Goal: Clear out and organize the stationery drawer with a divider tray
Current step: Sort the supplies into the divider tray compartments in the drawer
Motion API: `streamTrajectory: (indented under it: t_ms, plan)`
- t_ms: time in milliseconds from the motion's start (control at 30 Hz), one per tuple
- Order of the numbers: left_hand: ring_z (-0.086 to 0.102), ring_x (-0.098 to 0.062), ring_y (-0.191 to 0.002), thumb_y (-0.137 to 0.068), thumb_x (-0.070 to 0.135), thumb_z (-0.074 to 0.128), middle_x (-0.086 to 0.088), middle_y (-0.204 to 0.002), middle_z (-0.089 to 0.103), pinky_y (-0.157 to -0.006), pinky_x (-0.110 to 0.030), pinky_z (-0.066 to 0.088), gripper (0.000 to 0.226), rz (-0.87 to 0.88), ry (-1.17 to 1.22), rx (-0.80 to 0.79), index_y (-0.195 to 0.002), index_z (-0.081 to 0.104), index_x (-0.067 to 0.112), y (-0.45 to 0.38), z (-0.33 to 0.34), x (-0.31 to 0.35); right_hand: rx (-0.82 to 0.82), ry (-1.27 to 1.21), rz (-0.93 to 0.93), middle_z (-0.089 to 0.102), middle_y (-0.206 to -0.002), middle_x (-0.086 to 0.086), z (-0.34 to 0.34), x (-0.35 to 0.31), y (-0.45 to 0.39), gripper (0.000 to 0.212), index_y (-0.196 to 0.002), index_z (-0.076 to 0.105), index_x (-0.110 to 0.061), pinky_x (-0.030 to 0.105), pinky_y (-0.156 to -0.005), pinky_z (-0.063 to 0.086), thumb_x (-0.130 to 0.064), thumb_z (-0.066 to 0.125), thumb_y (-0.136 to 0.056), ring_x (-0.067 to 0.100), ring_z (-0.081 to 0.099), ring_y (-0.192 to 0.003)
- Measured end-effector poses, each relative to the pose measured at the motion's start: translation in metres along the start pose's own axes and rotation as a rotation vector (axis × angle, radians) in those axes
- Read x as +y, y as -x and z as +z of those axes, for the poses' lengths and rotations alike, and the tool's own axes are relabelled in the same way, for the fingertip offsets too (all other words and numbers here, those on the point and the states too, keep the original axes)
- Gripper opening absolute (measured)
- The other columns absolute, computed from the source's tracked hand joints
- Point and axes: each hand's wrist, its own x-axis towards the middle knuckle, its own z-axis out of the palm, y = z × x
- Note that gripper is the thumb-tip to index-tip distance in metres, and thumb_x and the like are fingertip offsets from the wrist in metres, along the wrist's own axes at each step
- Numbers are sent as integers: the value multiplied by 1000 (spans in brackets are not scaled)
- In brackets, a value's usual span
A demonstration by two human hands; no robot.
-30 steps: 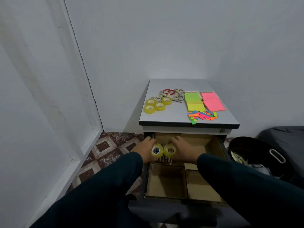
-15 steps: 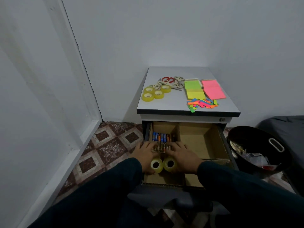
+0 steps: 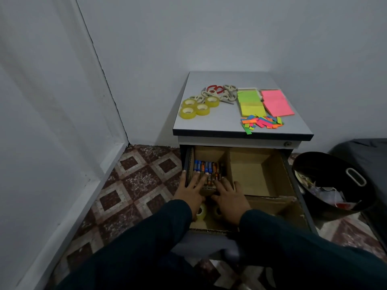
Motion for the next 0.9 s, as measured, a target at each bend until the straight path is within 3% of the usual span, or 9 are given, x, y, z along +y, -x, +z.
streamTrajectory:
  t_ms: [367,600,900]
  plan:
    - [-13,-34,-144,-89,33,59,-4,-156,-23,-110,-64,-7,52,-40,102,51,-138,45,29,2,3,3,107,20,60,0,-158,9,15,-5,-5,49,-144,35,-26,56,-114,10,-31,45,-97,35,4,-144]
    - [-7,-34,-145,-89,33,59,-4,-157,-19,-111,-63,-5,65,-44,122,52,-146,30,33,-1,6,3,98,33,61,1,-158,9,16,-5,-7,49,-145,35,-23,55,-115,11,-29,44,-97,35,6,-143]
    - [-4,-35,-144,-82,36,67,-5,-157,-18,-111,-63,-3,77,-44,79,29,-147,26,33,-6,11,3,112,5,71,7,-157,10,14,-5,-5,50,-144,33,-20,52,-115,14,-29,45,-96,32,12,-142]
